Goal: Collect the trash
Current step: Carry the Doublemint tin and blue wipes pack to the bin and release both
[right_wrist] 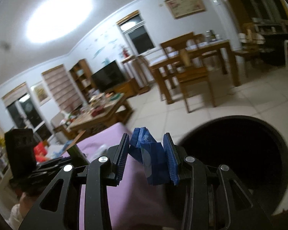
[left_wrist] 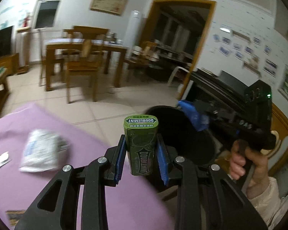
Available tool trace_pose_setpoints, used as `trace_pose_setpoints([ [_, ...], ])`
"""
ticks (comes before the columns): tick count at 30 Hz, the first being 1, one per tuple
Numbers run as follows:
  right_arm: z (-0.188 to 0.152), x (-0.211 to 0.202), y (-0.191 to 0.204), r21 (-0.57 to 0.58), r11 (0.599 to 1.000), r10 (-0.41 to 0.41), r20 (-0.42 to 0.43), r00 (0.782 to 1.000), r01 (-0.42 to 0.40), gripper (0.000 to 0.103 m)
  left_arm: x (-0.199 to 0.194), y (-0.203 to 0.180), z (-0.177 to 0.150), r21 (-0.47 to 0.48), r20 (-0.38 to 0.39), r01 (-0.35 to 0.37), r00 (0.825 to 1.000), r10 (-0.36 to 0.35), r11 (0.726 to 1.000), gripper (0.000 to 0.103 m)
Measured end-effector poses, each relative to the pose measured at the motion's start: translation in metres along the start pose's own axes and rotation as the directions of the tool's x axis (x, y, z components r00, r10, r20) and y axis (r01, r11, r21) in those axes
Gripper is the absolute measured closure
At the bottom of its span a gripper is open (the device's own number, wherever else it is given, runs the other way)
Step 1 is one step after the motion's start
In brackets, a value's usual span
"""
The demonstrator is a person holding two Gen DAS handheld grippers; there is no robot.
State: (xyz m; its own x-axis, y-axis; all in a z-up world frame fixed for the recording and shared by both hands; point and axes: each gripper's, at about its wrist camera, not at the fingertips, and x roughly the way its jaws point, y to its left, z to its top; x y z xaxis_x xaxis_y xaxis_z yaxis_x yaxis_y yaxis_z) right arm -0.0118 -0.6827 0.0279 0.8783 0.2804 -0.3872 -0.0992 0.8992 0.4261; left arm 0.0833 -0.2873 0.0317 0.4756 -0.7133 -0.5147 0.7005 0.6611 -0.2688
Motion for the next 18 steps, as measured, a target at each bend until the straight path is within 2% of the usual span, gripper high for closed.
trace_pose_setpoints([
  [5, -0.007, -0.021, -0.054, 0.061, 0.996, -0.067, 0.023, 0.997, 0.066, 0.066, 0.048, -0.042, 0.005, 0.038, -0.034, 0.085, 0.996, -0.084, 0.996, 0.072],
  [8, -0.013, -0.029, -0.086, 0.105, 0.99, -0.093, 0.026, 0.995, 0.09, 0.066, 0.076, -0.061, 0.005, 0.055, -0.054, 0.106, 0.993, -0.103, 0.993, 0.072],
  [13, -0.025, -0.03, -0.112, 0.142, 0.982, -0.127, 0.032, 0.991, 0.122, 0.066, 0.113, -0.075, -0.001, 0.043, -0.097, 0.126, 0.988, -0.121, 0.991, 0.072],
  [18, -0.03, -0.024, -0.126, 0.15, 0.978, -0.155, 0.036, 0.987, 0.148, 0.066, 0.121, -0.078, -0.011, 0.062, -0.116, 0.125, 0.986, -0.118, 0.99, 0.072],
])
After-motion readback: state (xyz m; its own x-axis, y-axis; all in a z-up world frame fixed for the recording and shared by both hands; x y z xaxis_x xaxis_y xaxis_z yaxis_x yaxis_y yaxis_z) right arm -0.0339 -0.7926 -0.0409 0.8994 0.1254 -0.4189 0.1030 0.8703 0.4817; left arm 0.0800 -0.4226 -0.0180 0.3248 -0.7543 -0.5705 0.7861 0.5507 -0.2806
